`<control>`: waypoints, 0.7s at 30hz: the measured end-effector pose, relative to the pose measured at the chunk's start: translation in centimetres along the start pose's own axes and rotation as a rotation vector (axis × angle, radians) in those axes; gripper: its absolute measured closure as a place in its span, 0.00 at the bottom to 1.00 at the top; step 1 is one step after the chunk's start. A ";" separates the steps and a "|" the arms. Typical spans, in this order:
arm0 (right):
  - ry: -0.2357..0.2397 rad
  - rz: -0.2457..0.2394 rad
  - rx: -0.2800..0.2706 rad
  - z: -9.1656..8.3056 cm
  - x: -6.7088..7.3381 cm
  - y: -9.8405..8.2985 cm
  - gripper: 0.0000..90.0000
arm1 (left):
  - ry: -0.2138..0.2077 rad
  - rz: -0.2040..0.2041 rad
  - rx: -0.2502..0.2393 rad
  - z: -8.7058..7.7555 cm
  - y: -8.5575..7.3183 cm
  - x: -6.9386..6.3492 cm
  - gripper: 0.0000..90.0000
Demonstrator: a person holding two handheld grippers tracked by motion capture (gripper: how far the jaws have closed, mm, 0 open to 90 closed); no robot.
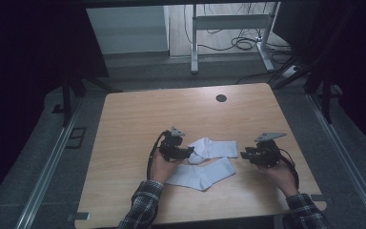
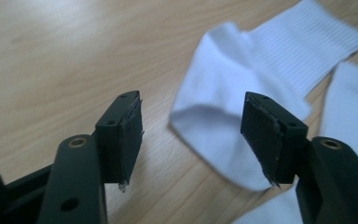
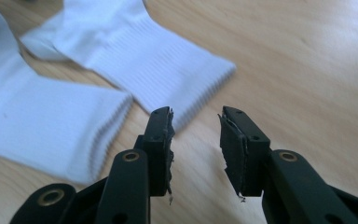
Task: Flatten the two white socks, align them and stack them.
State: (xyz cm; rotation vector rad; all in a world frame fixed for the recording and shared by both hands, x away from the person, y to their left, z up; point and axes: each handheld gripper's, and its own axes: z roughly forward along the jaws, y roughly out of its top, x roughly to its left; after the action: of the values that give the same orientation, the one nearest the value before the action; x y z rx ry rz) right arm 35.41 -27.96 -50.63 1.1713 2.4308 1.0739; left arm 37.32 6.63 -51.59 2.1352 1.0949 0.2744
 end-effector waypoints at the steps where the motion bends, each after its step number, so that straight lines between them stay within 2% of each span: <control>1: 0.000 -0.006 -0.002 0.2 0.2 0.3 0.68 | 0.003 0.000 0.007 0.2 -0.2 0.1 0.44; 4: -0.004 -0.024 -0.008 0.7 0.7 1.2 0.65 | 0.029 0.015 0.021 1.0 -0.5 0.1 0.44; 6: -0.024 -0.032 -0.001 1.3 0.9 1.6 0.63 | 0.052 0.027 0.035 1.4 -0.6 0.1 0.44; 8: -0.032 -0.024 0.010 1.9 0.8 1.8 0.61 | 0.071 0.050 0.050 1.9 -0.6 0.1 0.42; 12: -0.049 -0.005 0.050 3.3 0.3 1.7 0.58 | 0.065 0.048 0.044 2.1 -0.5 0.2 0.41; 16: -0.037 0.004 0.078 4.0 0.3 1.3 0.61 | 0.043 0.059 0.041 2.1 -0.3 0.0 0.56; 18: -0.022 0.017 0.078 4.1 0.2 1.2 0.67 | 0.028 0.060 0.034 2.2 -0.3 -0.2 0.66; 21: 0.007 0.036 0.085 4.1 0.3 1.2 0.81 | -0.024 0.039 0.028 2.3 -0.3 -0.2 0.88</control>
State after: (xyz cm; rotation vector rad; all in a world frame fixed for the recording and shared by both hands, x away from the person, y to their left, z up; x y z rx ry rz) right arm 37.98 -25.12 -52.62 1.2435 2.4924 0.9955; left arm 38.13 5.44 -53.44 2.1809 1.0499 0.2529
